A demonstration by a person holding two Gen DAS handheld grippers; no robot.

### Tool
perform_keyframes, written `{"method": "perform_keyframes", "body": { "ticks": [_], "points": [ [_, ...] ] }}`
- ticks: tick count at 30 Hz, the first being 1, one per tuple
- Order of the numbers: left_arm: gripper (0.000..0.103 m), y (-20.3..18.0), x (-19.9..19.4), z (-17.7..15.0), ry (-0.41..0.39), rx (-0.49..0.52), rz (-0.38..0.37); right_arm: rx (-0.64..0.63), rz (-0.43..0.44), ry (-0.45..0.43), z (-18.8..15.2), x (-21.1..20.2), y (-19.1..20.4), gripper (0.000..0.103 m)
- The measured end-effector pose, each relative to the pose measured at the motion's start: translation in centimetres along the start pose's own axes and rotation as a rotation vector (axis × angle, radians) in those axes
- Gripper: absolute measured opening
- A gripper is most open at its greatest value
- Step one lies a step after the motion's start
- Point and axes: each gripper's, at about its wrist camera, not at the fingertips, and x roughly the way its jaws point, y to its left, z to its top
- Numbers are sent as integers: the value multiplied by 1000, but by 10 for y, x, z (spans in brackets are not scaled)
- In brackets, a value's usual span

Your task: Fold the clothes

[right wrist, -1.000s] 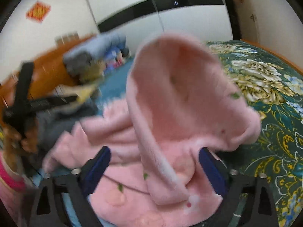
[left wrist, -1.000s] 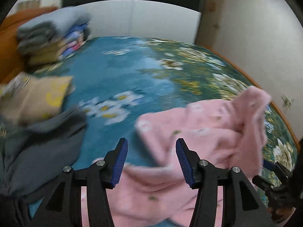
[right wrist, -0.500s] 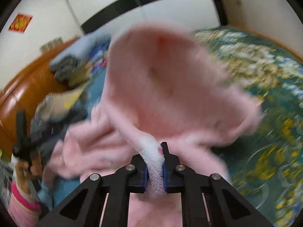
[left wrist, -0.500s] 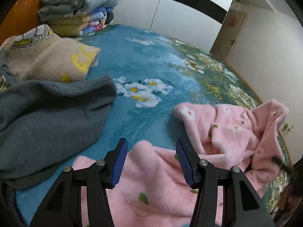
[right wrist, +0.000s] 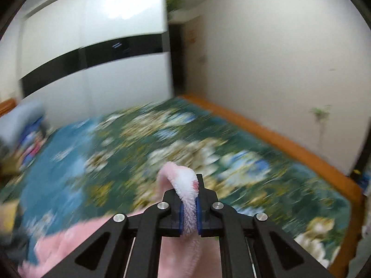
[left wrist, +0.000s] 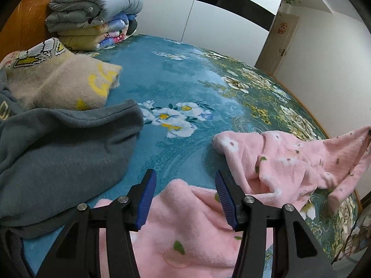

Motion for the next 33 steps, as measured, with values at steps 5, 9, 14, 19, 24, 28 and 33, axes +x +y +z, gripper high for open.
{"method": "perform_keyframes", "body": {
  "ticks": [5,9,14,19,24,28,33],
  "points": [
    [54,1,-1,1,-6,5,10,-26,-17,166,-28,52,-3,11],
    [54,6,-6,3,-18,-6,18,-20,14,247,-62,70,-3,18],
    [54,13,-12,4,-33,-20,28,-52,43,187,-63,47,8,56],
    [54,19,-18,6,-48,-34,37,-202,106,-30,-59,-33,62,69],
    [56,30,-25,7,-62,-72,41,-367,570,111,-136,-84,164,81],
    [56,34,-31,7,-69,-89,35,-464,817,371,-223,-92,252,81],
    [56,36,-45,8,-107,-66,54,-622,887,393,-294,-120,333,81]
  ]
}}
